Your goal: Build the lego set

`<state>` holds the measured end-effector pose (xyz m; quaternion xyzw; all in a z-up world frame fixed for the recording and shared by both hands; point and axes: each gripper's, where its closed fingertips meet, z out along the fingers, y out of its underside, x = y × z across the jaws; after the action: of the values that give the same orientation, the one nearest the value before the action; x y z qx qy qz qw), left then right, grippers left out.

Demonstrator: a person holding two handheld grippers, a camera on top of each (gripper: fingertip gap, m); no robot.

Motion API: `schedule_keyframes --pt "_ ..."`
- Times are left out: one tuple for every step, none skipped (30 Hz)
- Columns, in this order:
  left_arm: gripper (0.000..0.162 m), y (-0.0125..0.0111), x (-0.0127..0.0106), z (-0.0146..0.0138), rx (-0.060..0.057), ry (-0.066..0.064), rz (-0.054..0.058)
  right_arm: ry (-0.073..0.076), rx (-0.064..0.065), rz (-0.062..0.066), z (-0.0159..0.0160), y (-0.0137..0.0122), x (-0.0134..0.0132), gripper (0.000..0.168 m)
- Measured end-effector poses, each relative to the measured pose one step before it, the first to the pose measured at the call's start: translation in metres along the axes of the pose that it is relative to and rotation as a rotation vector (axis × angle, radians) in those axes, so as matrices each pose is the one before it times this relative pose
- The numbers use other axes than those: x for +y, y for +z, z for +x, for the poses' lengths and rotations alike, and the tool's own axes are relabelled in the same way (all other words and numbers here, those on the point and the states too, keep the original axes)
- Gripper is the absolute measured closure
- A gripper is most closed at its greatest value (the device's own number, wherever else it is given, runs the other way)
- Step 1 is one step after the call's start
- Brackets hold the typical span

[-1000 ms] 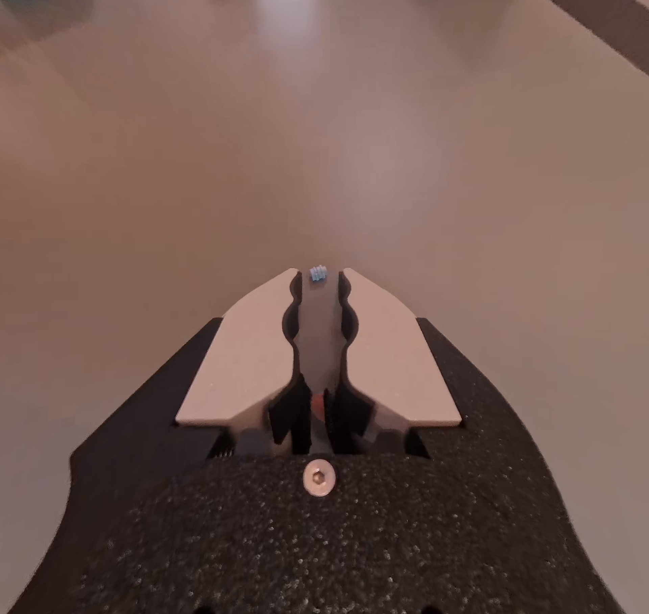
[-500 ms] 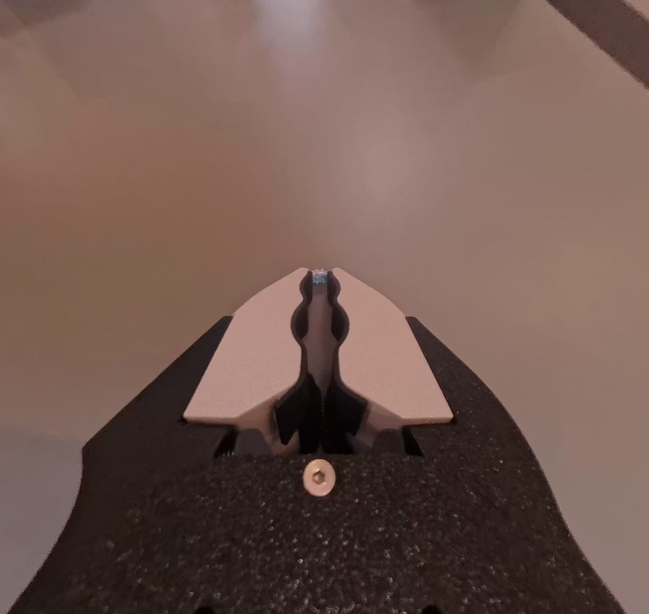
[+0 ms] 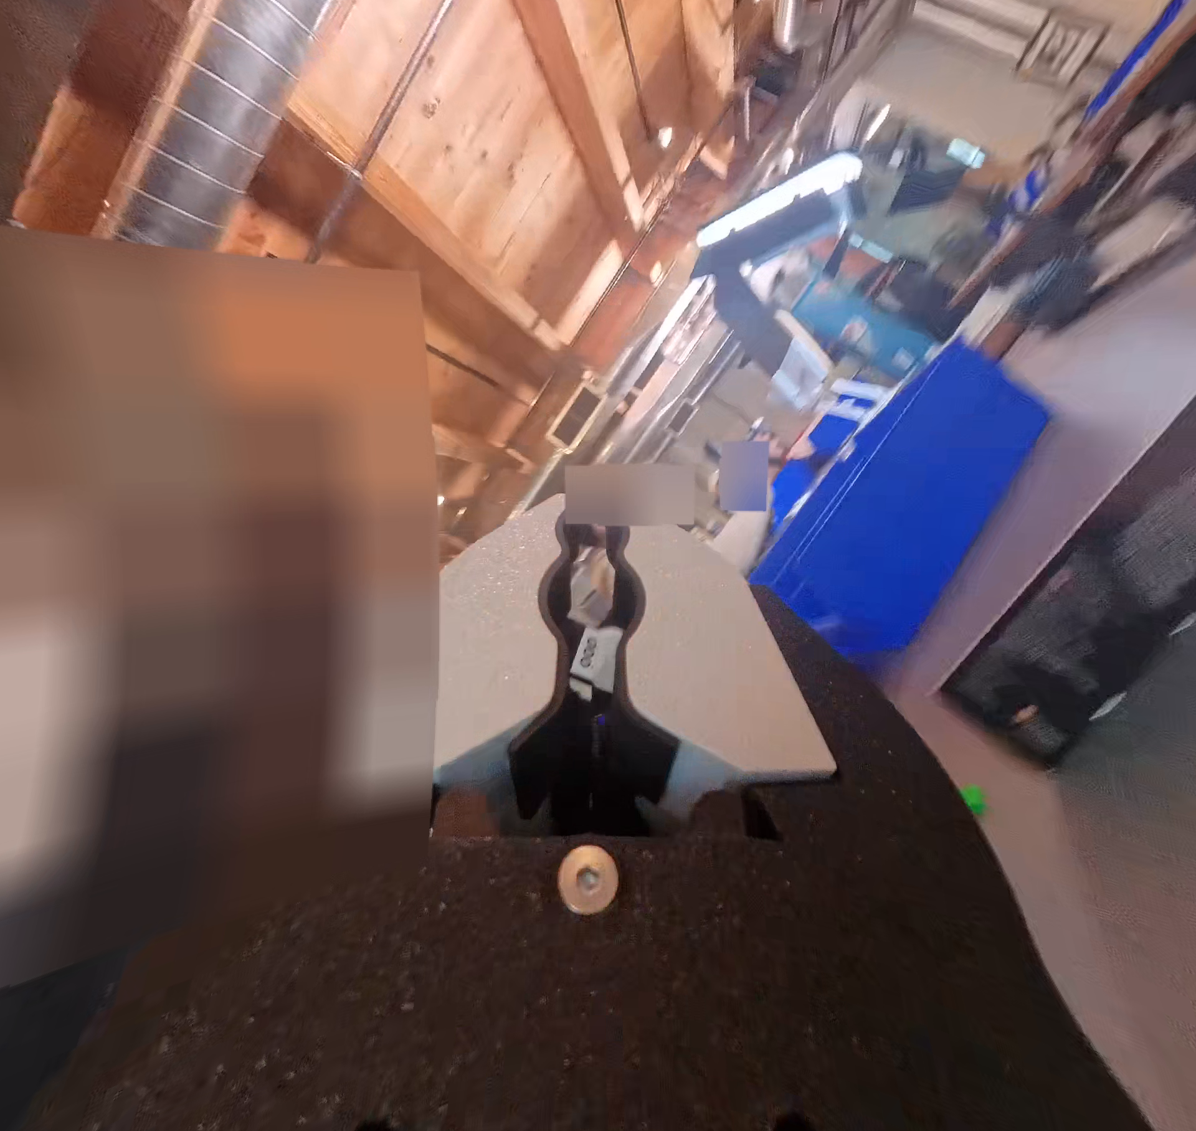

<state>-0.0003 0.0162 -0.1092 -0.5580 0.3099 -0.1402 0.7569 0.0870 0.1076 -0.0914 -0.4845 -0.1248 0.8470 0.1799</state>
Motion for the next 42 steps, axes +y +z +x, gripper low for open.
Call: schedule_keyframes --pt "0.138 0.00526 -0.00239 0.00214 0.0117 0.0367 -0.0033 0.0524 -0.0072 -0.0176 0.00397 0.00949 0.01964 0.161" --pt "0.138 0.00455 -0.00146 0.00194 0.0111 0.029 -0.0034 0.0495 -0.0257 -0.0181 0.00209 0.00904 0.0171 0.161" --pt "0.139 0.00343 -0.0012 0.00184 0.0081 0.0252 -0.0008 0.0564 -0.0162 -0.0231 0.00379 0.0082 0.01564 0.161" --pt "0.14 0.00235 -0.00154 0.00229 0.0075 0.0239 0.002 0.0416 -0.0119 -0.0208 0.0041 0.00716 0.01278 0.161" --pt "0.141 0.00112 -0.00011 0.00287 0.0069 0.0261 -0.0036 0.0268 -0.0142 -0.0213 0.00309 0.00612 0.01078 0.161" --pt "0.143 0.00006 0.00223 0.00334 0.0054 0.0318 -0.0151 0.0228 0.0018 -0.0287 0.0049 0.00499 0.01 0.161" --pt "0.144 -0.00037 0.00391 0.00339 0.0047 0.0361 -0.0233 0.02 -0.0014 -0.0201 0.00382 0.00376 0.00718 0.161" --pt "0.145 -0.00054 0.00479 0.0027 0.0011 0.0318 -0.0274 0.0203 -0.0063 -0.0021 0.00232 0.00276 0.00321 0.161" --pt "0.145 -0.00041 0.00394 0.00207 0.0002 0.0196 -0.0218 0.0181 -0.0047 0.0015 0.00191 0.00185 0.00143 0.161" --pt "0.145 -0.00068 0.00178 0.00178 0.0026 0.0028 -0.0065 0.0082 0.0 -0.0059 0.00212 0.00132 0.00115 0.161" --pt "0.145 -0.00067 -0.00056 0.00175 0.0083 -0.0108 0.0076 0.0003 0.008 -0.0101 0.00274 0.00101 0.00124 0.161" --pt "0.146 -0.00068 -0.00153 0.00055 0.0024 -0.0184 0.013 0.0009 0.0102 -0.0073 0.00282 0.0006 0.00089 0.161" --pt "0.149 -0.00052 -0.00092 -0.00089 -0.0055 -0.0158 0.0079 0.0055 -0.0035 -0.0019 0.00072 0.00055 0.00038 0.161" --pt "0.15 -0.00026 0.00109 -0.00137 -0.007 -0.0081 -0.006 0.0094 -0.0071 0.0002 0.00022 0.0003 0.00011 0.161" --pt "0.151 -0.00017 0.00229 -0.00091 -0.0032 -0.0006 -0.0127 0.0043 0.0008 -0.0028 0.00126 -0.00001 0.00079 0.161" --pt "0.151 0.00004 0.00172 0.00064 0.0049 0.0005 -0.0059 -0.0013 0.0053 -0.0034 0.00198 -0.00022 0.00097 0.161" --pt "0.151 0.00022 0.00091 0.00118 0.0077 -0.0049 0.0001 0.002 0.0044 -0.001 0.00195 -0.00048 0.0007 0.16" --pt "0.151 0.00036 0.00067 0.00104 0.0048 -0.008 0.0011 0.0053 0.003 -0.0007 0.00165 -0.00063 0.00071 0.161" --pt "0.151 0.00064 0.00117 0.00113 0.0049 -0.006 -0.0026 0.0035 0.0012 0.001 0.00125 -0.00044 0.00043 0.161" --pt "0.153 0.00048 0.00154 0.00117 0.0054 -0.0017 -0.0075 0.002 0.0023 0.001 0.00082 -0.00037 0.00045 0.161" --pt "0.154 0.00016 0.00088 0.00091 0.0035 0.0009 -0.007 -0.0008 0.0029 0.0025 0.00063 -0.00036 0.00003 0.161" --pt "0.154 -0.00016 0.00028 0.00062 0.0018 -0.0005 -0.0028 -0.0051 0.0014 -0.0026 0.00025 -0.00018 0.00062 0.161" --pt "0.154 -0.00017 -0.00002 0.00067 0.0029 -0.0077 0.0003 -0.0053 0.0029 -0.0036 0.00017 -0.00024 0.0005 0.161" --pt "0.154 -0.00019 0.00008 0.0004 0.0028 -0.0144 0.0042 -0.0061 0.004 -0.0033 0.0002 -0.00012 0.00041 0.161" --pt "0.154 -0.00017 -0.00002 0.00025 0.0009 -0.017 0.0086 -0.0094 0.003 -0.0026 0.0 -0.00004 0.00018 0.161" --pt "0.153 -0.00009 0.00055 -0.00011 -0.0021 -0.0134 0.0072 -0.0057 -0.0026 -0.0017 -0.00059 0.00024 -0.00005 0.16" --pt "0.15 0.00003 0.00136 -0.00064 -0.0074 -0.0051 0.001 0.0026 -0.0011 -0.0026 -0.00032 0.00046 -0.00003 0.161" --pt "0.149 -0.00039 0.00049 -0.00082 -0.0081 0.0025 0.0045 -0.0029 0.0036 -0.0012 0.00063 0.00021 -0.00034 0.161" --pt "0.152 -0.00063 -0.0003 0.00024 0.0015 0.0063 0.0049 -0.0031 0.0007 -0.0036 0.0003 0.00023 -0.00018 0.161" --pt "0.154 -0.0004 -0.00058 -0.00043 -0.0013 0.0026 0.0042 0.0008 -0.0018 -0.0041 0.00007 0.00043 -0.00013 0.161" --pt "0.154 -0.00015 0.00045 -0.00087 -0.0002 -0.0016 -0.0023 0.0031 0.0017 -0.0001 0.00057 0.00046 -0.00066 0.161" --pt "0.154 -0.00007 0.00122 -0.00075 0.0017 -0.0058 -0.0055 -0.0002 0.0047 0.0005 0.00125 0.00035 -0.0008 0.161" --pt "0.154 -0.00024 0.00125 -0.00094 0.0037 -0.008 -0.0037 -0.0014 0.0034 -0.0013 0.00133 0.00045 -0.0007 0.16" --pt "0.154 -0.00039 0.00102 -0.00079 0.0035 -0.0086 0.0006 -0.0018 0.0006 -0.0036 0.00088 0.00071 -0.00042 0.16" --pt "0.154 -0.00059 0.00033 -0.00087 0.0003 -0.0068 0.0054 -0.0048 -0.0012 -0.0053 0.00024 0.00097 -0.00019 0.16" --pt "0.154 -0.00083 -0.00021 -0.0011 -0.0049 -0.0052 0.0089 -0.0115 -0.0003 -0.0054 -0.00032 0.00151 -0.00039 0.16" --pt "0.154 -0.00091 -0.00068 -0.00138 -0.0102 -0.0046 0.0113 -0.019 0.002 -0.0058 -0.00056 0.00168 -0.00029 0.16" --pt "0.155 -0.00081 -0.0011 -0.0016 -0.0142 -0.0028 0.0112 -0.0267 0.0055 -0.0072 -0.00072 0.0019 -0.00038 0.16" --pt "0.154 -0.00092 -0.00114 -0.00152 -0.0164 0.0003 0.0085 -0.0322 0.0086 -0.009 -0.00066 0.00183 -0.00035 0.16" --pt "0.154 -0.00074 -0.00083 -0.00165 -0.0186 0.003 0.0036 -0.0401 0.0137 -0.011 -0.00046 0.00155 -0.0004 0.16" --pt "0.154 -0.00079 -0.00044 -0.00237 -0.0246 0.0062 -0.0003 -0.0539 0.0243 -0.013 0.00041 0.00139 -0.0002 0.159" --pt "0.154 -0.00097 0.00072 -0.00367 -0.033 0.0089 -0.0064 -0.0694 0.0372 -0.011 0.00154 0.00073 -0.00087 0.156"
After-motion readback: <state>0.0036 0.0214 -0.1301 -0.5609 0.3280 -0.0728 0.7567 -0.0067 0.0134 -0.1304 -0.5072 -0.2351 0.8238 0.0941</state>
